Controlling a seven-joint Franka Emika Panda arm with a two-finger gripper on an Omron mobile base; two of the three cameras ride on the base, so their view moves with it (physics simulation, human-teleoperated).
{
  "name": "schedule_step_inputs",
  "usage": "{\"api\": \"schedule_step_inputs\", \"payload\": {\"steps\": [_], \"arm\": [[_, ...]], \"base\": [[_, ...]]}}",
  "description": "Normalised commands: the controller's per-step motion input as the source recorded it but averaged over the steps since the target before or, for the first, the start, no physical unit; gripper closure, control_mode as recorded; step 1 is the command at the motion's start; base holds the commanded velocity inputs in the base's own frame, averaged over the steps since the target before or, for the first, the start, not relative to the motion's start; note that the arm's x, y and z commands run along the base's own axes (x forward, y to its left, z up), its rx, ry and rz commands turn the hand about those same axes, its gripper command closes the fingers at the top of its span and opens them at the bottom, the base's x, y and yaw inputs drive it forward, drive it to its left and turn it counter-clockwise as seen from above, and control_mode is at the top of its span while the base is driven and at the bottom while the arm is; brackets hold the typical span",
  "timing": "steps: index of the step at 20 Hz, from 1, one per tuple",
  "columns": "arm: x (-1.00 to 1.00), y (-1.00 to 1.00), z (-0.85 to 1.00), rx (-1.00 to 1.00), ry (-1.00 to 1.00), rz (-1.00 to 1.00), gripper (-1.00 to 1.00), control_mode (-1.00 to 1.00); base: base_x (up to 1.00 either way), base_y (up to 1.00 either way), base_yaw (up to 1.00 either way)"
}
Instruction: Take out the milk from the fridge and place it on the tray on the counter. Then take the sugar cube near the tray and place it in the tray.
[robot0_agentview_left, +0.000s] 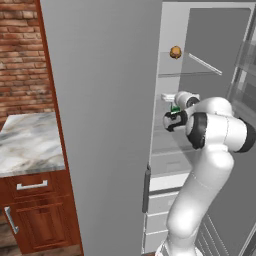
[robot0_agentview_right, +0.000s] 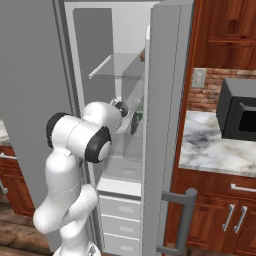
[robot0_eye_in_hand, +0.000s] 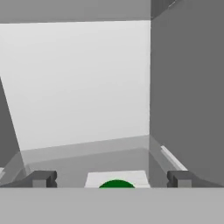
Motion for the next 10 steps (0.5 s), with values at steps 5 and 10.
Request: {"api": "schedule_step_inputs", "payload": {"steps": [5,10], "arm": [[-0.11,-0.09,-0.39,0.0,-0.01,0.0,-1.0,-1.0],[-0.08,-0.11,-0.24,0.0,0.0,0.0,-1.0,-1.0]], "base": [[0.0,0.0,0.0],[0.0,0.0,0.0]]}}
